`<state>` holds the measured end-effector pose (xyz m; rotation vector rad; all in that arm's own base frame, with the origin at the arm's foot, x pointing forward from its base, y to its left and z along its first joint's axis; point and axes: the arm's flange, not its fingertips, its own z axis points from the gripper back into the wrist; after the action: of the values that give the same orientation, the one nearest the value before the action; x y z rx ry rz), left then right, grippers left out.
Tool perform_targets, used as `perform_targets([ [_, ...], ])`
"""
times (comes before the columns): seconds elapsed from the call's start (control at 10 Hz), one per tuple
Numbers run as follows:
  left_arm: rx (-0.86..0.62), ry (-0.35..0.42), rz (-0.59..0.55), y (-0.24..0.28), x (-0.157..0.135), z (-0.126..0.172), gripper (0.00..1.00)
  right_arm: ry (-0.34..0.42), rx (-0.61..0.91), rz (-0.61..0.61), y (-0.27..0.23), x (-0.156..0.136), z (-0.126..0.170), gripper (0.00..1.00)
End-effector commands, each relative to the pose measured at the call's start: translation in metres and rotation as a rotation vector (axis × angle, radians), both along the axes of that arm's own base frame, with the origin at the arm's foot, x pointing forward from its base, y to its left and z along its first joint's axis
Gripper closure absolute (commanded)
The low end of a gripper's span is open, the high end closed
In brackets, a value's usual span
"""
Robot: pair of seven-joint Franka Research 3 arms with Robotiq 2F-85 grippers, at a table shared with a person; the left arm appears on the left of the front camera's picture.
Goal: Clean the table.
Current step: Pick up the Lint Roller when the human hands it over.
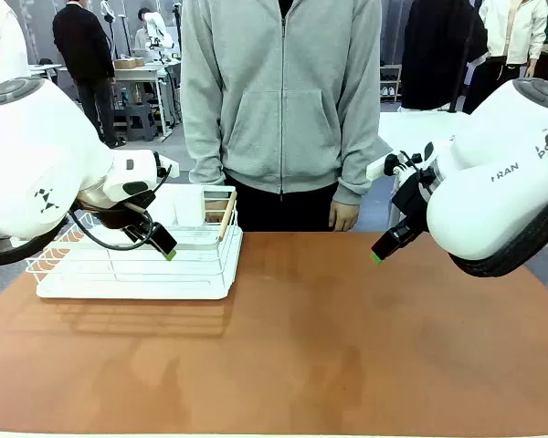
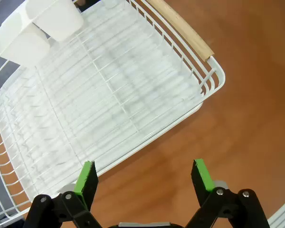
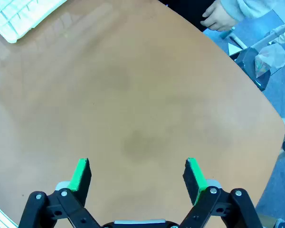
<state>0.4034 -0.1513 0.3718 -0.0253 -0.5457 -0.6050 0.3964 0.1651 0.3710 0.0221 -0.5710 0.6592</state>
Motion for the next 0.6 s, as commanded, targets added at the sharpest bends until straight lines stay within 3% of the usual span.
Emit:
perform_targets([
  [0.0,0.0,0.0,-0.001,-0.0002,-0.0001,0.0,0.0,0.0,0.0,0.0,0.0,0.0,0.0,0.0],
  [0.5,0.0,0.0,-0.001,-0.0002,-0.0001,0.0,0.0,0.0,0.0,0.0,0.0,0.0,0.0,0.0],
])
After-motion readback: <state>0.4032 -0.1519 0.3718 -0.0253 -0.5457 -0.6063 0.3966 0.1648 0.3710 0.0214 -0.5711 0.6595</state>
